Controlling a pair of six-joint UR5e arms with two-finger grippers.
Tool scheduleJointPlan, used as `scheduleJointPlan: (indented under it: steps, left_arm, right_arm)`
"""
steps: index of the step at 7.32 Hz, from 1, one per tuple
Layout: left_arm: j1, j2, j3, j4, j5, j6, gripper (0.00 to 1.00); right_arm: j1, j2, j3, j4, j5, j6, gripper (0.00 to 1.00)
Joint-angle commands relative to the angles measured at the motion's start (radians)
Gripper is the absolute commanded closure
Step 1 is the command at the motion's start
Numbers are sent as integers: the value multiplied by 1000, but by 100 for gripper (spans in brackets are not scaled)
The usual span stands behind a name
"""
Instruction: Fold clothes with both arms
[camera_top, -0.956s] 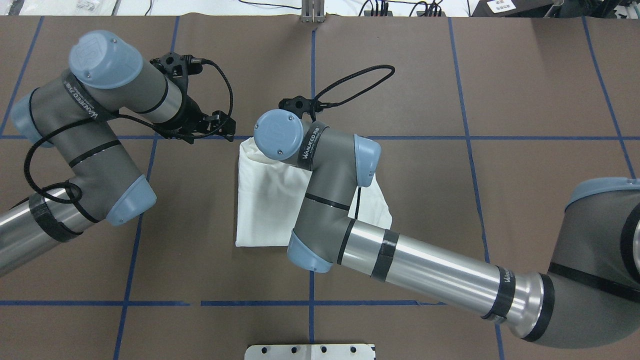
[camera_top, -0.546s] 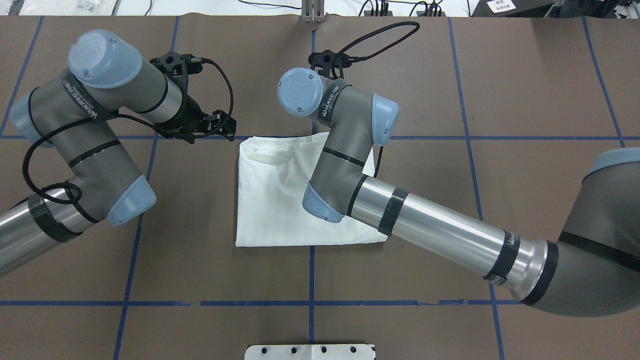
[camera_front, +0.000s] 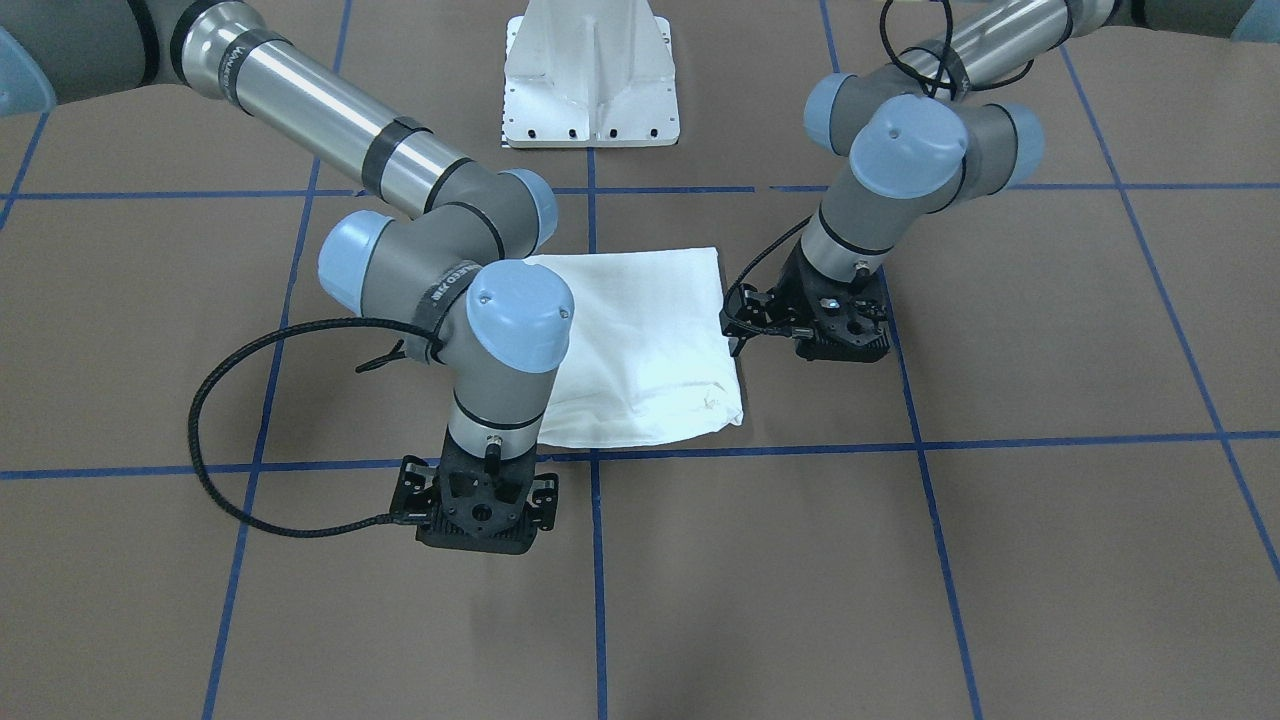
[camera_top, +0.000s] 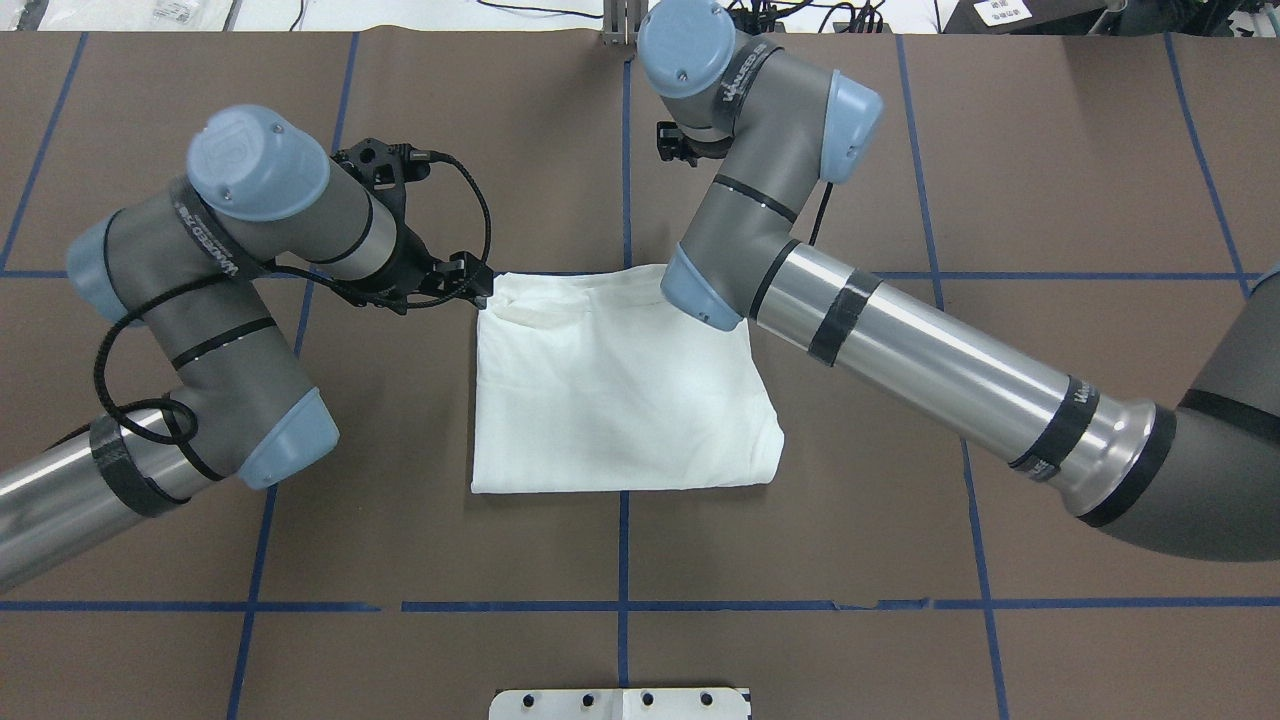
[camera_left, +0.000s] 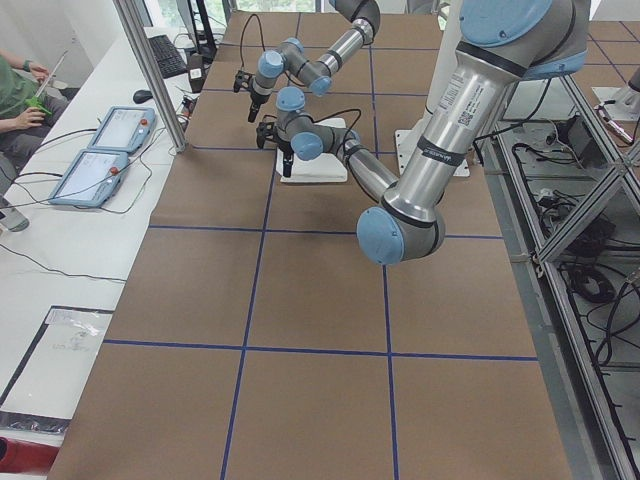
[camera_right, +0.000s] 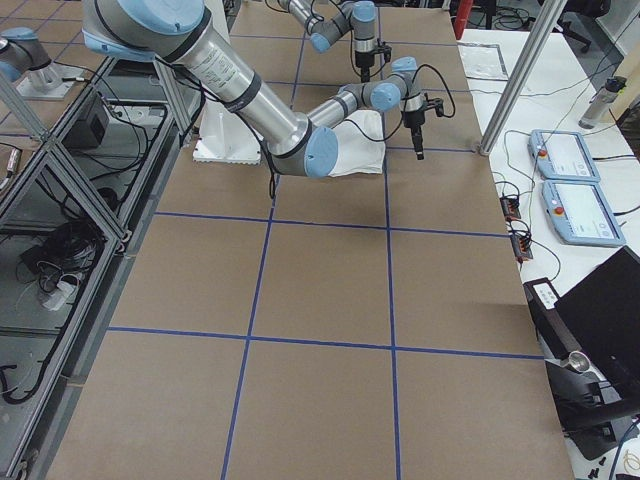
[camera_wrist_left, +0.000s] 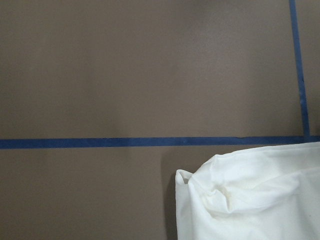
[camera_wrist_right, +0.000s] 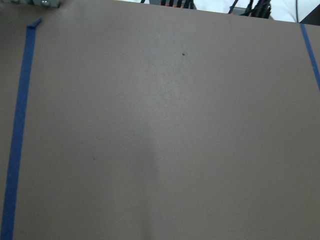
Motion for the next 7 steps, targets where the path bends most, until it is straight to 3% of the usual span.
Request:
scheduleJointPlan:
  steps: [1,3,7]
  left_arm:
    - [71,-33,3,84,57,-25,0]
    - [97,-72,51,101,90,-38,0]
    - [68,-123,183,87,156,-77,0]
  right_arm:
    - [67,-67,89,23,190,-127,0]
    - [66,-127,127,82,210,-132,0]
    - [64,-129,128,84,212,-132,0]
